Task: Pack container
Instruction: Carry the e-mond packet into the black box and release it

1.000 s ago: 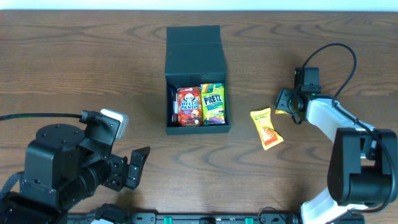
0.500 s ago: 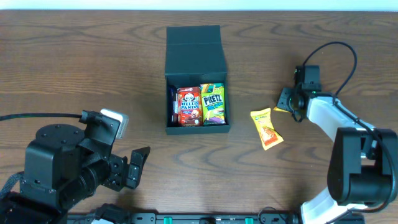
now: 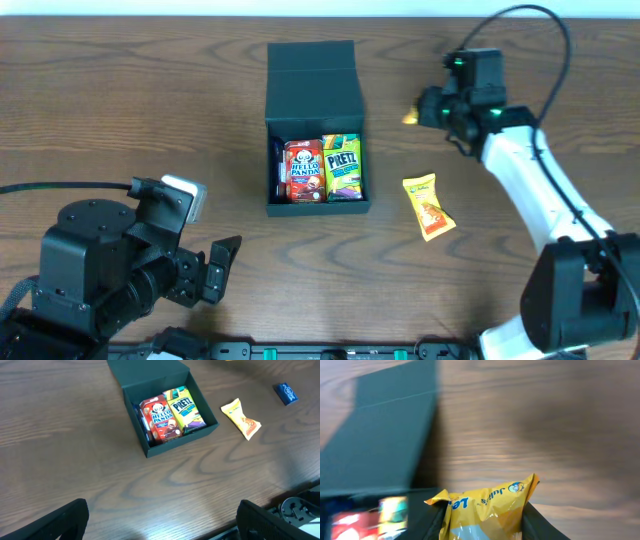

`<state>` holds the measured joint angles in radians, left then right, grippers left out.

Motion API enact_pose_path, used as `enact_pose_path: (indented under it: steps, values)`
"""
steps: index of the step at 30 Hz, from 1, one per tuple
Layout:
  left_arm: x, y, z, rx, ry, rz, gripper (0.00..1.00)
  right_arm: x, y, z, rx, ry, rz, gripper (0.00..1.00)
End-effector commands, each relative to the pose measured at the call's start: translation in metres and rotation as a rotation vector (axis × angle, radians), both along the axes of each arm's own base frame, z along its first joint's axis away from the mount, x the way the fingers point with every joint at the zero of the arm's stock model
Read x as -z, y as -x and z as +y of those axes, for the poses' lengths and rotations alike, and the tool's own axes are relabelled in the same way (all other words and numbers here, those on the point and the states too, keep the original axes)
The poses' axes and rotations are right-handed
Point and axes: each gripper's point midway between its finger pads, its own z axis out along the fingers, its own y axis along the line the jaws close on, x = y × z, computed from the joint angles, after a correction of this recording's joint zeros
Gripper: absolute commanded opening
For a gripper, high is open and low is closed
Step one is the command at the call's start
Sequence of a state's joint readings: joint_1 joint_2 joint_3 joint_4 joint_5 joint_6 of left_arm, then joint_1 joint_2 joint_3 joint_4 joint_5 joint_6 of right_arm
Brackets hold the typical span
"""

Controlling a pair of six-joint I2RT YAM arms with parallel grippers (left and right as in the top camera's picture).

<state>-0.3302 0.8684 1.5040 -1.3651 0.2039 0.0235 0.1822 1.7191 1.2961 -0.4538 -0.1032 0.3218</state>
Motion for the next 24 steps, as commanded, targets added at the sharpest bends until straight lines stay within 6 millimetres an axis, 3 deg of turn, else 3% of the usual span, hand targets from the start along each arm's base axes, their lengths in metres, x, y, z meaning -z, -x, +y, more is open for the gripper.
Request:
enact_pose_path:
  steps: [1, 5, 10, 15, 24]
  values:
    - [-0.005, 0.001, -0.001, 0.008, 0.005, -0.016, 0.95, -0.022, 0.007, 0.05, -0.092, -0.048, -0.034, 0.35]
    - [-0.005, 0.001, -0.001, 0.008, 0.005, -0.016, 0.95, -0.029, 0.022, 0.102, -0.15, -0.095, -0.041, 0.34]
    - [-0.005, 0.001, -0.001, 0.008, 0.005, -0.016, 0.95, -0.033, 0.037, 0.144, -0.187, -0.087, -0.073, 0.34]
    - [-0.005, 0.001, -0.001, 0.008, 0.005, -0.016, 0.95, -0.023, 0.045, 0.159, -0.152, -0.076, -0.053, 0.35]
    - [-0.005, 0.001, -0.001, 0.008, 0.005, -0.016, 0.95, 0.022, 0.044, 0.158, -0.147, -0.025, 0.039, 0.4]
